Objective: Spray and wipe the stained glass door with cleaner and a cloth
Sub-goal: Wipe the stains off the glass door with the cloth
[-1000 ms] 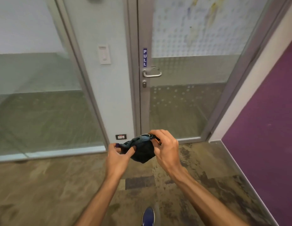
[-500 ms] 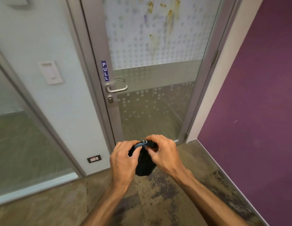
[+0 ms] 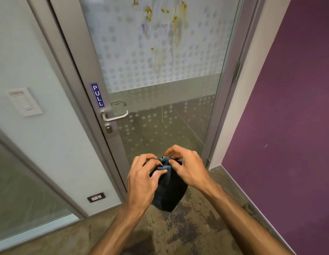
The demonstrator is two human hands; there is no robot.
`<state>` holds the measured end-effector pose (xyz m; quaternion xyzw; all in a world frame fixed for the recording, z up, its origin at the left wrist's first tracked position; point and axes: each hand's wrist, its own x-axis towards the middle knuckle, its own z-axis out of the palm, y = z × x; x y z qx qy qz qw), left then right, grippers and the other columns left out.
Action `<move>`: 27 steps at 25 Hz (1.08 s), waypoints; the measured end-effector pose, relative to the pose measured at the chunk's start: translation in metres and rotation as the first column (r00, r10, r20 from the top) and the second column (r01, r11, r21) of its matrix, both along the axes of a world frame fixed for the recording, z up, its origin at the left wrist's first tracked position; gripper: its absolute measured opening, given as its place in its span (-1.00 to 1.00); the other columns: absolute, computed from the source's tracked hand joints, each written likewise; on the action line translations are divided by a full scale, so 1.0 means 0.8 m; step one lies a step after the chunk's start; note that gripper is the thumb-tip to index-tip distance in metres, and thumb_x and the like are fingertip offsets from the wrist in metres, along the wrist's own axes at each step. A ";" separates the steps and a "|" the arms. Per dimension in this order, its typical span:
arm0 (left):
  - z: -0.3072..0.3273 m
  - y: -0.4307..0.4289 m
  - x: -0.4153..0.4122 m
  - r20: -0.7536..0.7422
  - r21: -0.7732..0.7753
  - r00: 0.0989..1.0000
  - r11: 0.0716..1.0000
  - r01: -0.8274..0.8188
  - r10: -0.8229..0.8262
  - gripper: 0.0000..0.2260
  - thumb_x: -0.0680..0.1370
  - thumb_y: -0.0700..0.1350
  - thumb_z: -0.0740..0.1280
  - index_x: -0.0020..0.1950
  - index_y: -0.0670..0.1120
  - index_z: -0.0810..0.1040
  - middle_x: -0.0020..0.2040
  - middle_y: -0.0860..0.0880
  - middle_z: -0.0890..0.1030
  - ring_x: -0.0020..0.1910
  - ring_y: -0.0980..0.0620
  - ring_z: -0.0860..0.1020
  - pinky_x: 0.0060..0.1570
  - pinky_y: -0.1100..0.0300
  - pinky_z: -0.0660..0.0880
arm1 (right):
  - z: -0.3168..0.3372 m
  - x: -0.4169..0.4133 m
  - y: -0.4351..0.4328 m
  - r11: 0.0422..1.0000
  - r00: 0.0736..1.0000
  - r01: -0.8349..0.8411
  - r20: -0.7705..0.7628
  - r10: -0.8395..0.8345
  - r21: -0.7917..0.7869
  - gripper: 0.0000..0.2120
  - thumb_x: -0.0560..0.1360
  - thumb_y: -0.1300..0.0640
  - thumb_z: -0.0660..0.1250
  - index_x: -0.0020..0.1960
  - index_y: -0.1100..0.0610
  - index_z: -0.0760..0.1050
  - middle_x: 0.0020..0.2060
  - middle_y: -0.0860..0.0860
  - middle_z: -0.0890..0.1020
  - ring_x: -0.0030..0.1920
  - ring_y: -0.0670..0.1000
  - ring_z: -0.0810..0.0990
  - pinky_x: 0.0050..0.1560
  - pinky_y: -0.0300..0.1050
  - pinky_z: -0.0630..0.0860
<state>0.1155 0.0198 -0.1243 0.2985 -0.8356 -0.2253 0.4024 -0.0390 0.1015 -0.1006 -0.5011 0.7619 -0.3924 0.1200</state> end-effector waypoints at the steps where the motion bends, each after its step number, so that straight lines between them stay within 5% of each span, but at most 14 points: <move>1: 0.002 -0.004 -0.015 0.009 0.011 1.000 1.000 0.023 -0.023 -0.87 0.40 -0.18 0.58 -0.12 -0.07 0.67 0.11 0.08 0.63 0.12 0.15 0.51 0.16 0.52 0.33 | 0.001 -0.012 -0.004 0.999 0.999 -0.037 0.013 0.038 -0.019 -0.80 0.54 0.16 0.41 0.09 -0.09 0.53 -0.05 -0.18 0.73 0.05 -0.17 0.68 0.15 0.05 0.61; 3: 0.004 -0.008 -0.047 0.014 0.076 0.998 0.995 0.062 -0.063 -0.87 0.43 -0.18 0.56 -0.12 -0.04 0.64 0.21 0.12 0.63 0.20 0.14 0.55 0.24 0.39 0.41 | 0.005 -0.042 -0.009 0.990 0.990 -0.124 0.063 0.128 -0.066 -0.76 0.55 0.23 0.40 0.08 -0.08 0.48 -0.08 -0.13 0.74 0.04 -0.15 0.69 0.14 0.06 0.60; 7: 0.012 -0.009 -0.112 0.000 0.139 1.000 0.990 0.021 -0.022 -0.85 0.43 -0.20 0.54 -0.11 -0.01 0.63 0.00 0.18 0.68 0.00 0.13 0.60 0.04 -0.01 0.57 | 0.018 -0.116 -0.018 0.961 0.954 -0.239 0.151 0.259 -0.136 -0.73 0.50 0.29 0.45 0.04 0.00 0.46 -0.20 -0.08 0.76 -0.09 -0.13 0.72 0.04 -0.09 0.61; 11: 0.022 -0.011 -0.164 -0.061 0.109 0.996 0.992 -0.062 0.069 -0.84 0.39 -0.23 0.57 -0.14 -0.03 0.66 -0.13 0.14 0.69 -0.10 0.18 0.63 -0.04 0.14 0.57 | 0.031 -0.184 -0.022 0.942 0.934 -0.276 0.179 0.310 -0.191 -0.74 0.45 0.32 0.48 -0.01 0.06 0.50 -0.14 -0.03 0.73 -0.13 -0.12 0.70 0.00 -0.16 0.62; 16: 0.032 -0.022 -0.196 -0.110 0.089 0.987 0.990 -0.109 0.119 -0.83 0.37 -0.24 0.60 -0.17 -0.05 0.66 -0.16 0.25 0.64 -0.09 0.26 0.62 -0.06 0.36 0.53 | 0.032 -0.264 -0.024 0.904 0.903 -0.428 -0.035 0.428 -0.007 -0.73 0.38 0.31 0.40 0.00 0.03 0.66 0.27 -0.08 0.58 0.34 -0.09 0.44 0.39 0.05 0.33; 20: 0.039 -0.037 -0.211 -0.125 0.091 0.982 0.987 -0.131 0.142 -0.81 0.36 -0.26 0.60 -0.19 -0.04 0.65 -0.15 0.27 0.65 -0.10 0.24 0.63 -0.06 0.38 0.54 | 0.009 -0.298 -0.041 0.900 0.903 -0.423 -0.036 0.428 0.107 -0.69 0.42 0.25 0.51 0.12 -0.01 0.64 0.33 -0.11 0.51 0.39 -0.08 0.38 0.46 0.19 0.29; 27: 0.051 -0.069 -0.216 -0.153 0.087 0.976 0.986 -0.142 0.154 -0.73 0.35 -0.30 0.59 -0.19 0.04 0.63 -0.13 0.23 0.68 -0.09 0.25 0.64 -0.08 0.29 0.57 | -0.003 -0.305 -0.096 0.898 0.899 -0.438 -0.031 0.437 -0.043 -0.48 0.43 0.20 0.56 0.32 -0.07 0.52 0.28 -0.14 0.50 0.32 -0.15 0.44 0.22 -0.27 0.36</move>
